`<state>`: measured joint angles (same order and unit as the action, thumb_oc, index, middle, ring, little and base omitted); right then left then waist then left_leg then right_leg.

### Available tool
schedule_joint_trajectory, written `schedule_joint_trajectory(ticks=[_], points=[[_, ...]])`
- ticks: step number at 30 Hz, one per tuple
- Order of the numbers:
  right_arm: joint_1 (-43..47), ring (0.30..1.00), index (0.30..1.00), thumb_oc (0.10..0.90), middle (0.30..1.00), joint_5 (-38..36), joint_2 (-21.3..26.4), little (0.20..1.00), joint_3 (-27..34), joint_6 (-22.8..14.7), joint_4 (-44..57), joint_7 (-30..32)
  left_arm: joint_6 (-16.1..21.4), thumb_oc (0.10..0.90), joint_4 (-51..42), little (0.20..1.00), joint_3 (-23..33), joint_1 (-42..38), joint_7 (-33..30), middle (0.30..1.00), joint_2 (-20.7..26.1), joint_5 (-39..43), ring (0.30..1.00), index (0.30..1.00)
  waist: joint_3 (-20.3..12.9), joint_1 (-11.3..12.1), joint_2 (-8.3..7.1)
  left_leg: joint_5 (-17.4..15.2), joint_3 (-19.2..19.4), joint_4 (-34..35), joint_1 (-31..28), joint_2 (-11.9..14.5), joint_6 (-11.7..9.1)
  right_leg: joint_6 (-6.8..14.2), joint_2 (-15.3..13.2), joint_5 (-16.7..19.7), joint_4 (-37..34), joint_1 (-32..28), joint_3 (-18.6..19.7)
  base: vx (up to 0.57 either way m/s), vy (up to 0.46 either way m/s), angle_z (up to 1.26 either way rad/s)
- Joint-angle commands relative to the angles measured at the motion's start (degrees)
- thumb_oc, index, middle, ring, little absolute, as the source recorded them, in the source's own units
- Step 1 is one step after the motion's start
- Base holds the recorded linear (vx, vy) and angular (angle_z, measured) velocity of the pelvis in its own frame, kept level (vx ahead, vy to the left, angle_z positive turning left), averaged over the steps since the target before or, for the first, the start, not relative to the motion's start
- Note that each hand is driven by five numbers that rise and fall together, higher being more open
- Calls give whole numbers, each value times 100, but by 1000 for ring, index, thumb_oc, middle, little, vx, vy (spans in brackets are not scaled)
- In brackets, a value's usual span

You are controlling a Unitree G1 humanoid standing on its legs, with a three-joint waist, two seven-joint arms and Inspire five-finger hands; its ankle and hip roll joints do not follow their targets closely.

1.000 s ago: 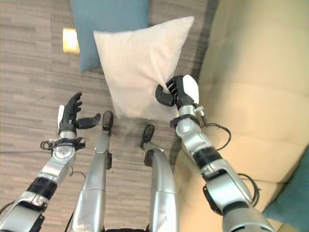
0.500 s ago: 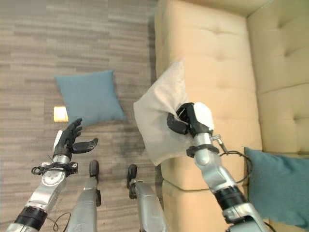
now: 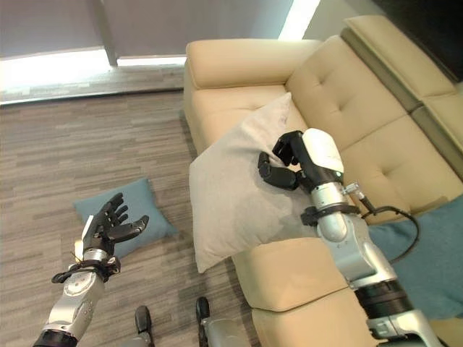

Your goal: Pick up all the scattered cushions and arrange them neatly on the sofa.

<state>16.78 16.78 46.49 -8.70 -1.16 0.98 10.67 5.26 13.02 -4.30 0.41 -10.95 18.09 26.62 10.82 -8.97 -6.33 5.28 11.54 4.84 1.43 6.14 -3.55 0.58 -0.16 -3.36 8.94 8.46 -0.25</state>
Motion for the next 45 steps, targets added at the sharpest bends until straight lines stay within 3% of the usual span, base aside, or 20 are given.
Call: schedule_joint_trajectory(ticks=[1, 4, 5, 9, 11, 26, 35, 45], points=[[872, 300, 300, 400, 300, -405, 137, 300, 413, -547, 640, 633, 416, 800, 7, 900, -61, 174, 29, 900, 161, 178, 900, 900, -1216, -90, -331, -1252, 346, -809, -166, -11, 6, 553, -75, 174, -755, -298, -106, 2, 1, -27], [872, 300, 300, 400, 300, -405, 137, 300, 413, -547, 640, 633, 416, 800, 7, 900, -61, 174, 29, 900, 161, 178, 900, 900, -1215, -89, -331, -1252, 346, -808, -167, -11, 6, 553, -75, 174, -756, -298, -106, 43, 25, -3], [1592, 300, 300, 400, 300, -555, -11, 300, 61, -608, 1144, 664, 388, 800, 297, 900, -160, 285, -52, 900, -206, 787, 900, 900, -1396, -220, -234, -1322, 674, -682, -507, -35, 54, 593, -4, 224, -808, -425, 155, 129, 75, -9], [1846, 300, 300, 400, 300, -573, -23, 300, -56, -622, 1226, 710, 356, 800, 443, 900, -209, 291, -49, 900, -268, 843, 900, 900, -1427, -251, -203, -1320, 743, -661, -546, -37, 62, 600, 2, 240, -813, -414, 214, 55, 39, -65], [2468, 300, 300, 400, 300, -760, 57, 300, -256, -680, 1407, 794, 291, 800, 755, 900, -369, 212, 13, 900, -309, 891, 900, 900, -1471, -367, -136, -1365, 858, -643, -617, -39, 84, 628, 11, 235, -781, -406, 282, 41, 41, -21], [3476, 300, 300, 400, 300, -1028, -281, 300, -671, -740, 1579, 896, 305, 800, 929, 900, -782, -309, 312, 900, -418, 1495, 900, 900, -1525, -601, -23, -1409, 1112, -625, -679, -63, 113, 697, 21, 316, -775, -328, 446, 1, 14, -12], [3521, 300, 300, 400, 300, -843, -5, 300, -766, -648, 1376, 786, 276, 800, 615, 900, -927, -268, 699, 900, -406, 1764, 900, 900, -1496, -579, -43, -1416, 1129, -656, -653, -58, 120, 719, -5, 336, -803, -330, 438, -7, 4, -8], [2952, 300, 300, 400, 300, -714, 71, 300, -811, -326, 927, 769, 588, 800, 192, 900, -557, 250, 265, 900, -1035, 3316, 900, 900, -1345, -312, -229, -1375, 959, -729, -534, -26, 114, 679, -76, 333, -850, -381, 212, -29, -24, 8]])
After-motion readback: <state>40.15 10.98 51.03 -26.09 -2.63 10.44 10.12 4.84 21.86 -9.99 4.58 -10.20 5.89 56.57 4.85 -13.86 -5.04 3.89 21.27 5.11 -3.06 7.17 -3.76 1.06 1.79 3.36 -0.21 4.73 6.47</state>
